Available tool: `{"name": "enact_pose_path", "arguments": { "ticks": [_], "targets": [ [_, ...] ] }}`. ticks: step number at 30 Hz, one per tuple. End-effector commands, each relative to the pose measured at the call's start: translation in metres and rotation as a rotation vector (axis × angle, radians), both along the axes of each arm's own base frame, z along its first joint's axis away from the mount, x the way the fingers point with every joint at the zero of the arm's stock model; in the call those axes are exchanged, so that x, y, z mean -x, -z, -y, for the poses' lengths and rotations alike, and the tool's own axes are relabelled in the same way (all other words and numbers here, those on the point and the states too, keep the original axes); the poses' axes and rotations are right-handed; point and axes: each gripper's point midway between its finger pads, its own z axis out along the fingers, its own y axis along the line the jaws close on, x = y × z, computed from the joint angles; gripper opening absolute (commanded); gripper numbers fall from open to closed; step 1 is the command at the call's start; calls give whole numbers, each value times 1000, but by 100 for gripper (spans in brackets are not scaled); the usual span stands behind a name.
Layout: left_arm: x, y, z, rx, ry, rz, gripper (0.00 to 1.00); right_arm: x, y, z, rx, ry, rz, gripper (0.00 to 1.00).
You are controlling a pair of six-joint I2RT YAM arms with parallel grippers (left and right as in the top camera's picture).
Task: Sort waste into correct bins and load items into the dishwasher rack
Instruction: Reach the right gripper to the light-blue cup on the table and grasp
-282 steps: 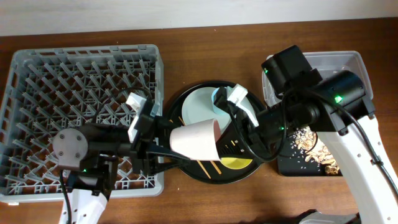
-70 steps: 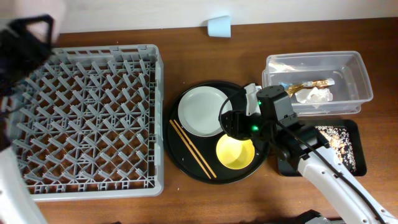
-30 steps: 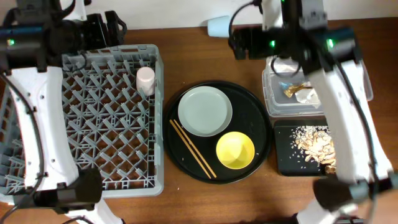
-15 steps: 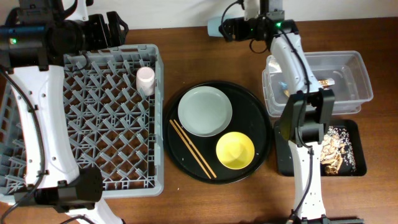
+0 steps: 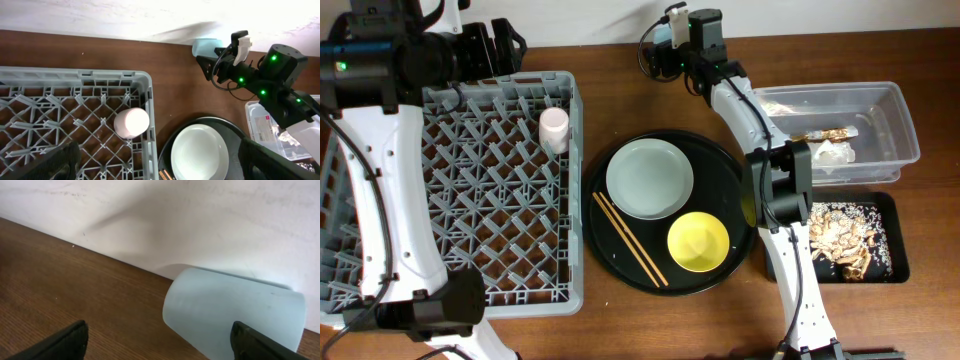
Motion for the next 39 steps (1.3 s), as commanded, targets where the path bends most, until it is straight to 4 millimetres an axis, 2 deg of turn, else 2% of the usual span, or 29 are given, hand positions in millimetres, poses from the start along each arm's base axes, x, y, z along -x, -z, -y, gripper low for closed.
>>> {"name": "enact_pose_path", "arguments": {
  "ticks": [1,2,6,9,10,12,15,19,20,23,25,27,31,35,38,39],
  "targets": [
    [-1,0,1,9,2,1,99,2,23,0,-7,-15,-39,91],
    [-1,0,1,9,2,1,99,1,9,-3,-20,-29,-22,91],
    [-1,0,1,9,2,1,99,1,-41,8,-34,-6,-5,93],
    [-1,0,1,9,2,1,99,-2,-52,27,-40,26,-13,96],
    [-1,0,1,9,2,1,99,-4,-50,44,-59,62,-36,97],
    [-1,0,1,9,2,1,99,-6,-46,62,-61,91,-55,97],
    [-1,0,1,9,2,1,99,-8,-33,72,-59,106,-73,96],
    [-1,0,1,9,2,1,99,-4,-3,54,-72,59,-115,95],
    [-1,0,1,9,2,1,99,-1,1,47,-79,40,-122,95],
    [-1,0,1,9,2,1,99,5,11,34,-62,34,-156,85],
    [-1,0,1,9,2,1,99,8,22,33,-21,68,-176,85],
    [-1,0,1,9,2,1,99,10,29,24,-20,52,-185,84],
    [-1,0,1,9,2,1,99,13,28,9,-19,31,-181,58],
    [-1,0,1,9,2,1,99,13,28,9,-20,31,-176,50],
    [-1,0,1,9,2,1,99,13,28,8,-20,31,-176,34],
    [-1,0,1,9,2,1,99,13,28,8,-20,31,-176,33]
  ]
}}
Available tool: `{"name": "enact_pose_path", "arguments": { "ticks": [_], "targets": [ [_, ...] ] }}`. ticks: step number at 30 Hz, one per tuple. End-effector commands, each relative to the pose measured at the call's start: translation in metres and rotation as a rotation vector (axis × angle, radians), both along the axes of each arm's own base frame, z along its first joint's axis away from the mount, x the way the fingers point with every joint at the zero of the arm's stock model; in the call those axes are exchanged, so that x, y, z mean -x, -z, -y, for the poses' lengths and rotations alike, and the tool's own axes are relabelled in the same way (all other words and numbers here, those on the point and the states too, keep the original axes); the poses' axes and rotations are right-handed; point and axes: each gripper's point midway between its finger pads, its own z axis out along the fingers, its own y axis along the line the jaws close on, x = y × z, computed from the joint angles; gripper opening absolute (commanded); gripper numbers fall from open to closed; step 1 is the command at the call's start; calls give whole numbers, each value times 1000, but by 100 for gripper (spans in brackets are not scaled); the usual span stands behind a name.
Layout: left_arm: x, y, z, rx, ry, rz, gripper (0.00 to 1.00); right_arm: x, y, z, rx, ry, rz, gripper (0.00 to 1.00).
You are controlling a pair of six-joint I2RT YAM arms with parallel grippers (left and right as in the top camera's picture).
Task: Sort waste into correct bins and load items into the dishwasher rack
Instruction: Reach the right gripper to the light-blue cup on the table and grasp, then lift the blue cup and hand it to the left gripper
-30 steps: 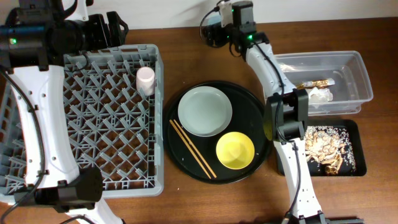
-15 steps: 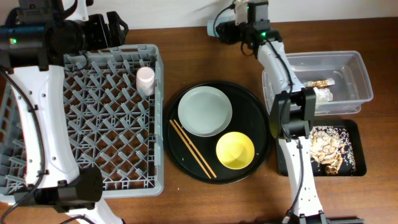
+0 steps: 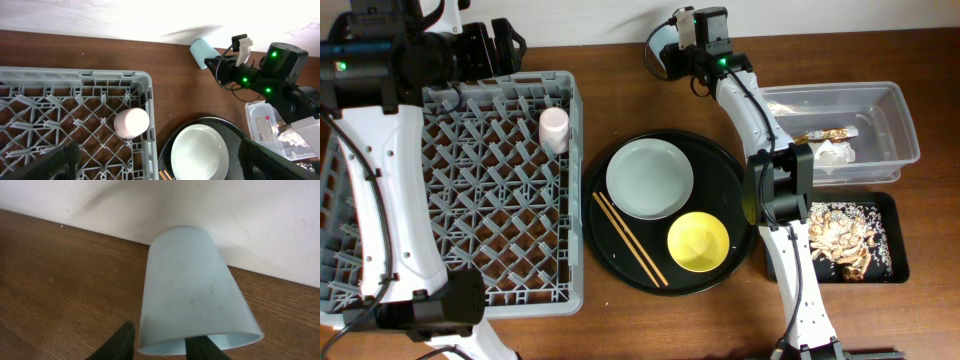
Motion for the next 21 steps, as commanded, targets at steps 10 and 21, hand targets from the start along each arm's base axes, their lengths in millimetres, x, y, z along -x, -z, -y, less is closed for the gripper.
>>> {"name": "enact_pose_path", "arguments": {
  "ticks": [10,21],
  "targets": [
    [-1,0,1,8,2,1,99,0,17,-3,-147,141,-107,31],
    [-1,0,1,8,2,1,99,-8,19,-18,-263,184,-79,4]
  ]
}}
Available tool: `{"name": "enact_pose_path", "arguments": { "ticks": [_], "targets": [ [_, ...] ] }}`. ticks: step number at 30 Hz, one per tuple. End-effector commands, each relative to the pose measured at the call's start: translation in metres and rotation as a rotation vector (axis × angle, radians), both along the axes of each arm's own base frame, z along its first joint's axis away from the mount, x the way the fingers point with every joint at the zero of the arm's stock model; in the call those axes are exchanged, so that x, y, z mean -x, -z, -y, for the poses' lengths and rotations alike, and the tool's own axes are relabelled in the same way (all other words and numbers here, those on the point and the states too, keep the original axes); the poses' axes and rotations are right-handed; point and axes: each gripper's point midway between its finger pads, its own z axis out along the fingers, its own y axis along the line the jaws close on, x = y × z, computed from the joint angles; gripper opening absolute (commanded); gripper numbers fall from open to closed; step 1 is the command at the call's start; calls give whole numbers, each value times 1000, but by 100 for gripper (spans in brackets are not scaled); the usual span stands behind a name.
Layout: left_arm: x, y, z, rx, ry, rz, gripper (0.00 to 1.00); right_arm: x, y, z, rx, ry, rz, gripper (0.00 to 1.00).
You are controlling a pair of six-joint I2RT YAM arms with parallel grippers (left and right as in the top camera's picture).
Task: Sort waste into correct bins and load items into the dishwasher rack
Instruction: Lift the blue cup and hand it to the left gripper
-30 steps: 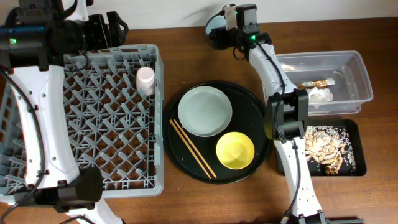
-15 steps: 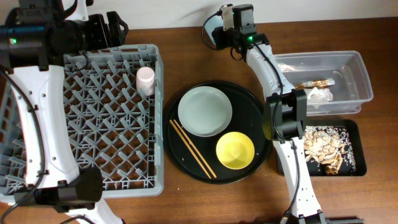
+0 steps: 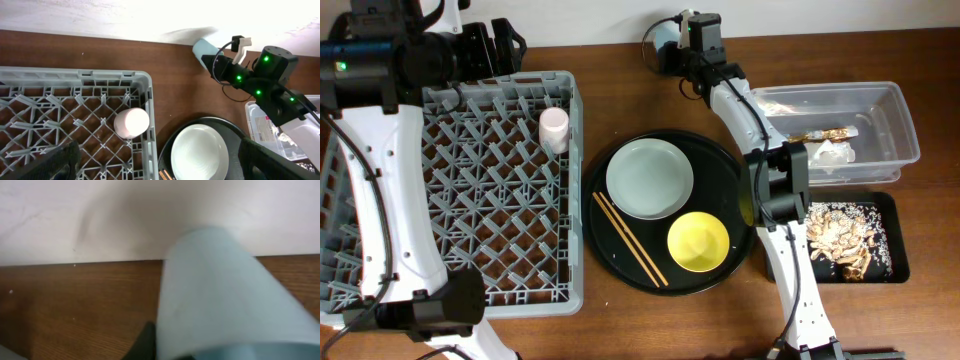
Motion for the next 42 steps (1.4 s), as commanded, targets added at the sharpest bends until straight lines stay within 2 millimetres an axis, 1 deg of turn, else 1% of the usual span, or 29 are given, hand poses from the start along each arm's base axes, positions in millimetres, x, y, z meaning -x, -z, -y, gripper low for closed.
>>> {"name": "enact_pose_path", "arguments": {
  "ticks": [1,2,3,5,6,7,9,10,11,12,13,15,17,19,21,22,24,26,27,28,29,30,31,32,33,35,38,39,42],
  "targets": [
    [-1,0,1,9,2,1,99,2,8,-8,-27,-28,-8,4],
    [-1,0,1,9,2,1,99,4,-1,-13,-60,-69,-2,4],
    [-1,0,1,9,2,1,99,6,-17,-16,-96,-115,13,4],
    [-1,0,1,9,2,1,99,15,-68,-19,-181,-224,58,4],
    [-1,0,1,9,2,1,99,29,-104,-13,-222,-274,47,4],
    [-1,0,1,9,2,1,99,41,-126,-6,-248,-302,26,4],
    [-1,0,1,9,2,1,99,70,-176,9,-266,-361,11,4],
    [-1,0,1,9,2,1,99,84,-197,14,-261,-389,17,4],
    [-1,0,1,9,2,1,99,105,-224,21,-251,-418,21,4],
    [-1,0,1,9,2,1,99,124,-244,26,-239,-430,15,4],
    [-1,0,1,9,2,1,99,150,-267,31,-219,-463,18,4],
    [-1,0,1,9,2,1,99,190,-294,39,-180,-487,5,4],
    [-1,0,1,9,2,1,99,223,-304,44,-156,-509,-33,4],
    [-1,0,1,9,2,1,99,257,-310,44,-152,-581,-58,4],
    [-1,0,1,9,2,1,99,290,-324,42,-238,-690,-57,4],
    [-1,0,1,9,2,1,99,302,-330,45,-285,-725,-53,4],
    [-1,0,1,9,2,1,99,312,-331,57,-320,-717,-78,4],
    [-1,-1,2,10,3,2,99,314,-334,58,-321,-711,-76,4],
    [-1,0,2,10,3,1,99,319,-342,55,-338,-721,-63,4],
    [7,3,8,41,29,-33,99,324,-348,53,-332,-729,-49,4],
    [17,0,26,124,104,-54,99,330,-354,53,-325,-731,-33,4],
    [29,-11,53,233,257,-40,99,337,-361,52,-318,-732,-17,4],
    [50,-36,87,357,526,53,99,345,-370,52,-315,-728,-3,4],
    [70,-60,107,463,721,147,99,354,-379,52,-310,-732,17,4],
    [97,-92,122,623,914,259,99,370,-396,49,-314,-752,65,4],
    [115,-114,129,754,1017,298,99,400,-423,41,-349,-812,141,4],
    [129,-115,152,781,1083,268,99,433,-439,21,-350,-899,184,4],
    [134,-115,161,779,1113,267,99,439,-439,13,-356,-931,178,4],
    [133,-114,169,741,1141,297,99,442,-435,-4,-366,-993,162,4]
  ]
}}
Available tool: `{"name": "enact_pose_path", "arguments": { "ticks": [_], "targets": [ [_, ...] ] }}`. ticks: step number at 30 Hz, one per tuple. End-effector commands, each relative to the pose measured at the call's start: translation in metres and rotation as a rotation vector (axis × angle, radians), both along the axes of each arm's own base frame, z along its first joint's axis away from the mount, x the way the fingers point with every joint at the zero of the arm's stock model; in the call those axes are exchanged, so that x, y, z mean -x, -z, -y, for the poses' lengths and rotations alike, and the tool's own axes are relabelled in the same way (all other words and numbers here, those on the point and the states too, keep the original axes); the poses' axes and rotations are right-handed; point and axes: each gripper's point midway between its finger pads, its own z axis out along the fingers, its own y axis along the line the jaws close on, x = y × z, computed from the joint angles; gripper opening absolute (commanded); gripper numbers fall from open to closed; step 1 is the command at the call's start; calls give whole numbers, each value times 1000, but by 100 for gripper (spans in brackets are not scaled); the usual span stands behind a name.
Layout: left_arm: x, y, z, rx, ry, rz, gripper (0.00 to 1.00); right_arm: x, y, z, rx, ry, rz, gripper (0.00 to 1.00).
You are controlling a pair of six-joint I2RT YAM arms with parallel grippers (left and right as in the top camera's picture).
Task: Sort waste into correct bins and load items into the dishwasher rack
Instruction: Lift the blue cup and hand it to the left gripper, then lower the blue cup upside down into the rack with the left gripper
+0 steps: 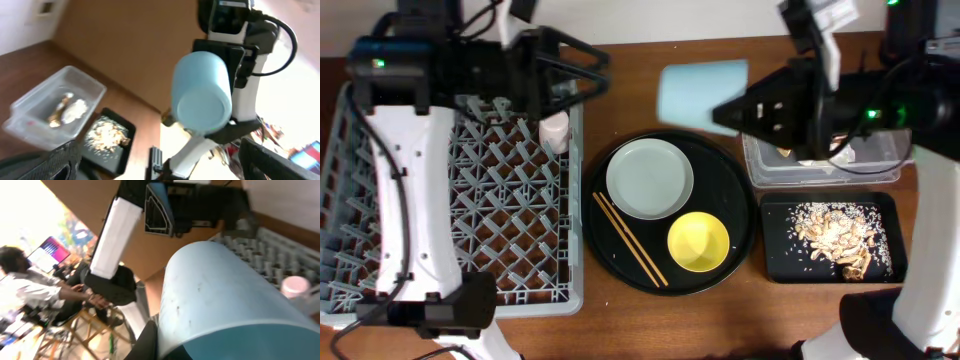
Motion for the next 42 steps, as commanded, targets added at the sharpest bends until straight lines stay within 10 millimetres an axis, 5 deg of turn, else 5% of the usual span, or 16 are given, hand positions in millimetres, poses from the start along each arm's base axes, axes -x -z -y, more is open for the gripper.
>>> {"name": "enact_pose_path", "arguments": {
  "ticks": [1,13,16,18,20,24,25,27,34,37,39,42],
  "targets": [
    [7,-8,7,32,46,65,99,0,1,-16,-22,-70,-1,4],
    [56,-8,58,44,237,-28,96,-10,-1,-19,-30,-78,69,4],
    [66,-8,69,46,278,-13,89,-12,0,-20,-30,-78,66,4],
    [65,-9,70,49,278,0,58,-12,0,-20,-29,-78,65,4],
    [65,-9,70,49,278,0,54,-15,3,-19,-14,-66,64,5],
    [61,-9,66,49,264,1,53,-15,7,-19,2,-54,48,5],
    [61,-10,65,51,262,11,65,-14,8,-18,6,-53,29,5],
    [60,-11,66,50,263,3,72,-14,12,-18,21,-44,11,5],
    [65,-28,64,53,263,28,80,-14,14,-17,27,-41,-1,5],
    [70,-31,63,55,265,39,72,-14,14,-17,27,-41,0,5],
    [72,-31,63,54,265,33,54,-15,13,-17,25,-41,13,5],
    [72,-31,62,52,265,20,52,-16,12,-18,24,-40,23,9]
  ]
}}
